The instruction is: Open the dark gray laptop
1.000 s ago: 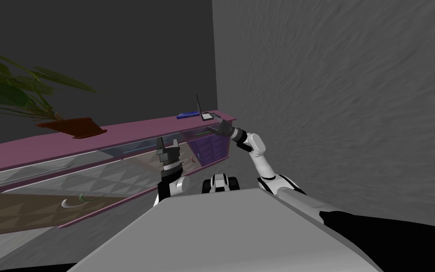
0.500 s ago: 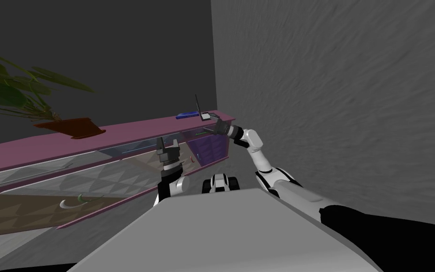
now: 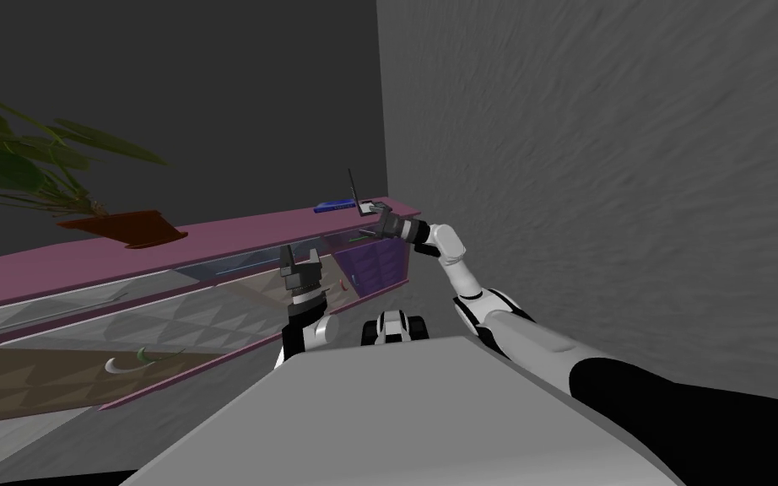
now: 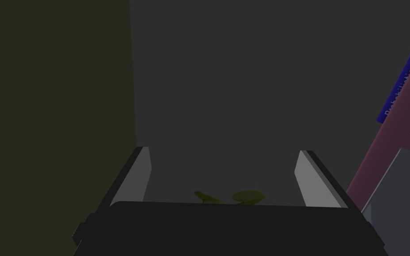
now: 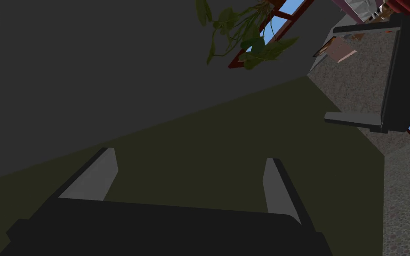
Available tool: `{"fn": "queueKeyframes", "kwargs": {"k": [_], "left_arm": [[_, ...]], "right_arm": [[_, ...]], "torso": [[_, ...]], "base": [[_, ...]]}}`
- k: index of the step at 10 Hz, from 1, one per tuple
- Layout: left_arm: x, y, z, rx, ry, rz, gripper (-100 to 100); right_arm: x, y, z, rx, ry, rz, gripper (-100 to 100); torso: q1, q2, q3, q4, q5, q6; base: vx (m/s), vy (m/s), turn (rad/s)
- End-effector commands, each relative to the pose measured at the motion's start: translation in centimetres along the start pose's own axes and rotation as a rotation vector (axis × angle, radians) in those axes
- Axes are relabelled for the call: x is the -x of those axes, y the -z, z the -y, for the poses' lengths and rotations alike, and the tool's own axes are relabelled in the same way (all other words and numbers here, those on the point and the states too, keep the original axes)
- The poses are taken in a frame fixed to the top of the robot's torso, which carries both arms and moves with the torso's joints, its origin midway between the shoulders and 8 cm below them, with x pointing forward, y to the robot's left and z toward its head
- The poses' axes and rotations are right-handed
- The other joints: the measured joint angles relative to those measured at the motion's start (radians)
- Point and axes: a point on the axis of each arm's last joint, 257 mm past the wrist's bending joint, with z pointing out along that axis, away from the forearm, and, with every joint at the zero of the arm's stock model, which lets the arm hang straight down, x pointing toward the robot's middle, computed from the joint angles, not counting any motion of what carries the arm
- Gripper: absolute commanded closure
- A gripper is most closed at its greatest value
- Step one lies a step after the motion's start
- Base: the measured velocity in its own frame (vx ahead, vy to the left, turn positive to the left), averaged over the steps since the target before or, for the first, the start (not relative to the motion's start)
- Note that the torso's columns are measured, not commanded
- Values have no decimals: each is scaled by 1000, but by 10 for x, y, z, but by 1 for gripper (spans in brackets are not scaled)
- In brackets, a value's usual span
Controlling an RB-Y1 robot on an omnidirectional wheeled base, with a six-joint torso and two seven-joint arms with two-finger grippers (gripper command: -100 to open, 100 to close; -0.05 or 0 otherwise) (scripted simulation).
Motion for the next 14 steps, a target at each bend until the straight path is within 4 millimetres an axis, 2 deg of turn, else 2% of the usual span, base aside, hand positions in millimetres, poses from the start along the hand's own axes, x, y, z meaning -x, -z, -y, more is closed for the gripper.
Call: {"fn": "queueKeyframes", "kwargs": {"k": [1, 2, 3, 4, 5, 6, 7, 8, 9, 10, 14], "left_arm": [[0, 0, 0, 0, 0, 0, 0], [0, 0, 0, 0, 0, 0, 0], [0, 0, 0, 0, 0, 0, 0], [0, 0, 0, 0, 0, 0, 0], [0, 0, 0, 0, 0, 0, 0], [0, 0, 0, 0, 0, 0, 0], [0, 0, 0, 0, 0, 0, 0], [0, 0, 0, 0, 0, 0, 0], [0, 0, 0, 0, 0, 0, 0], [0, 0, 0, 0, 0, 0, 0], [0, 0, 0, 0, 0, 0, 0]], "right_arm": [[-11, -11, 1, 28, 59, -57, -100], [-7, -15, 4, 30, 92, -64, -100], [-12, -15, 6, 25, 110, -82, -100], [-19, -24, 5, 55, 140, -116, -100], [-15, -27, 9, 55, 175, -124, -100], [-21, -27, 11, 49, 197, -144, -100], [-27, -35, 12, 77, 230, -179, -100], [-26, -38, 16, 74, 267, -192, -100], [-31, -37, 20, 67, 290, -214, -100], [-38, -44, 21, 93, 324, -250, -100], [-46, -54, 38, 99, 454, -335, -100]], "torso": [[0, 0, 0, 0, 0, 0], [0, 0, 0, 0, 0, 0], [0, 0, 0, 0, 0, 0], [0, 0, 0, 0, 0, 0], [0, 0, 0, 0, 0, 0], [0, 0, 0, 0, 0, 0], [0, 0, 0, 0, 0, 0], [0, 0, 0, 0, 0, 0], [0, 0, 0, 0, 0, 0], [0, 0, 0, 0, 0, 0], [0, -1, 0, 0, 0, 0]], "base": [[0, 0, 0], [7, -5, 4], [0, 0, 0], [9, 1, 6], [9, 2, 6], [6, 1, 1], [12, 6, 11], [13, 6, 9], [7, 4, 1], [14, 13, 20], [16, 14, 11]]}}
